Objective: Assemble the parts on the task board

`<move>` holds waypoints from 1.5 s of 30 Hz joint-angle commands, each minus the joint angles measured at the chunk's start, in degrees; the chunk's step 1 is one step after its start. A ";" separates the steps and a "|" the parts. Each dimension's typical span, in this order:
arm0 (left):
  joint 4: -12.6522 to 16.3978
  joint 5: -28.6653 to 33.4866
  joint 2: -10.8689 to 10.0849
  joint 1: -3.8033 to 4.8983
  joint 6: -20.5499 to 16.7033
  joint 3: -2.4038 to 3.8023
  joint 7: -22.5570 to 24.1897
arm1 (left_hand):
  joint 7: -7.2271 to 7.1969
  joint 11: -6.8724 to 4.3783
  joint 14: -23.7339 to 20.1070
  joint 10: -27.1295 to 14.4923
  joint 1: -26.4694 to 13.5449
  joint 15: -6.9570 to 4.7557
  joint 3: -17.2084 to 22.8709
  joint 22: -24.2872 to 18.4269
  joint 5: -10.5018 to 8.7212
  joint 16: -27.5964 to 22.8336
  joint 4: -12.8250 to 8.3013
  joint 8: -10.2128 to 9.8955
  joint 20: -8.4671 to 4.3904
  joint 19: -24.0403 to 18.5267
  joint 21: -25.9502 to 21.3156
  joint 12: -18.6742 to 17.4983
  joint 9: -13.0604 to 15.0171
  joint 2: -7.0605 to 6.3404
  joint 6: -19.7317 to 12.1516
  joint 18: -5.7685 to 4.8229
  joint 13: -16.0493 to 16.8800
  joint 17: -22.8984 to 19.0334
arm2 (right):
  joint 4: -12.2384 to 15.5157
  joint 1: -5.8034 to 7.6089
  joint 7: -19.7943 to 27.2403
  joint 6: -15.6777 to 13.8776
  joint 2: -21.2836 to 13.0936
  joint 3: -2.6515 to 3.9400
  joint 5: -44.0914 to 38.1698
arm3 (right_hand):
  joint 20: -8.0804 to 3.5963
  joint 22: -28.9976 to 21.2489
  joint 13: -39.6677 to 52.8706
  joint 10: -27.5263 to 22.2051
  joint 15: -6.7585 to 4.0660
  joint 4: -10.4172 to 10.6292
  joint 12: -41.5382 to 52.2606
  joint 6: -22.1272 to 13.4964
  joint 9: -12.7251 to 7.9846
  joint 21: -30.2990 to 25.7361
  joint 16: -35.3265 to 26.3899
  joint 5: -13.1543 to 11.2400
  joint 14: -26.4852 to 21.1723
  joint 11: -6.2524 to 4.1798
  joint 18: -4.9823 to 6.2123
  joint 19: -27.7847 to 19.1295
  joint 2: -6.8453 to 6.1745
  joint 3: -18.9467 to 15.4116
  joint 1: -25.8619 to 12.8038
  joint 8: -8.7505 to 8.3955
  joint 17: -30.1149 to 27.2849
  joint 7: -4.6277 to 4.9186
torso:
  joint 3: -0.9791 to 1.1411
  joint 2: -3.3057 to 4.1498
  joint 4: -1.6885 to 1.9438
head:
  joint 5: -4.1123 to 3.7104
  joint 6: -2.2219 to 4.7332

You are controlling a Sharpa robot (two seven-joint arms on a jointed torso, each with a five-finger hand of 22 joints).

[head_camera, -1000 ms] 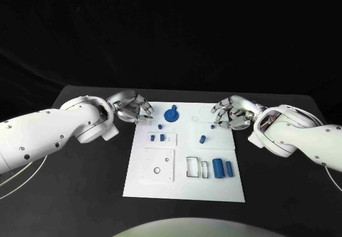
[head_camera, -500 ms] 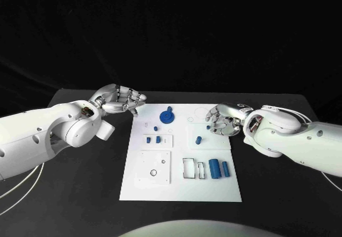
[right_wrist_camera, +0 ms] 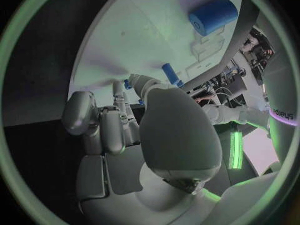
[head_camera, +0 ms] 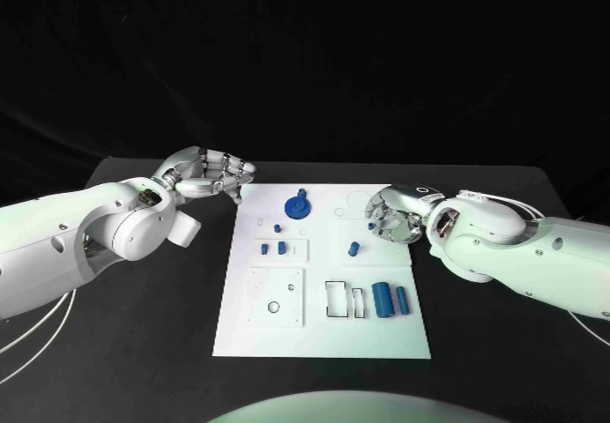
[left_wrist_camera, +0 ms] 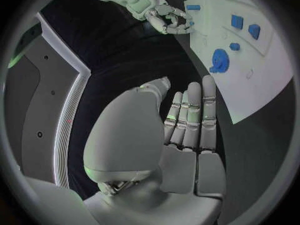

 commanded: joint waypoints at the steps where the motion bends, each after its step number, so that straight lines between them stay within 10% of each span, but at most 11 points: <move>1: -0.11 0.30 -0.09 0.04 0.53 0.05 0.22 | 0.79 0.06 -0.13 0.26 -0.11 0.06 0.30 -0.16 0.05 -0.35 -0.19 0.26 -0.03 -0.30 -0.49 0.22 -0.08 -0.46 0.21 0.80 -0.06 -0.12 | -0.03 -0.47 -1.15 1.77 0.13 -0.25 -1.17 | -0.10 0.61 -0.38 0.86 -0.57 -0.11 -0.34 6.12 0.10 0.83 0.33 -1.21 1.88 -0.08 -0.82 0.47 0.47 0.76 -0.52 0.37 -0.04 -0.73 | 0.03 -0.04 0.04 | -0.09 -0.04; 21: 0.00 -0.76 -0.19 0.04 0.97 0.05 -0.34 | 0.84 0.10 -0.17 0.12 -0.18 0.09 0.33 -0.41 0.04 -0.71 -0.39 0.22 -0.01 -0.27 -0.84 0.20 -0.13 -0.62 0.05 0.79 -0.09 -0.28 | -0.69 -1.83 -2.60 3.27 1.79 -0.24 -3.65 | -0.64 3.55 -1.82 3.39 -1.17 -0.93 -1.62 9.33 1.00 4.48 0.36 -7.70 1.81 -0.79 -1.45 1.46 1.39 3.71 -2.66 2.12 -0.58 -1.76 | 0.03 -0.01 0.04 | -0.30 -0.43; 45: 0.29 -1.49 -0.29 0.04 1.53 0.05 -1.12 | 0.94 0.20 -0.30 -0.23 -0.26 0.18 0.33 -0.74 0.02 -1.17 -0.69 0.12 0.05 -0.29 -1.33 0.10 -0.21 -0.77 -0.26 0.77 -0.14 -0.48 | 0.19 -2.45 -4.75 -0.38 1.64 -0.23 -11.18 | 0.05 0.82 -3.01 0.10 -0.45 -2.22 -3.97 10.58 1.54 -1.38 -2.31 -6.14 0.05 0.00 -0.41 -1.28 -0.01 3.99 -2.34 3.56 -4.68 -1.53 | 0.00 -0.07 0.02 | -0.45 -0.70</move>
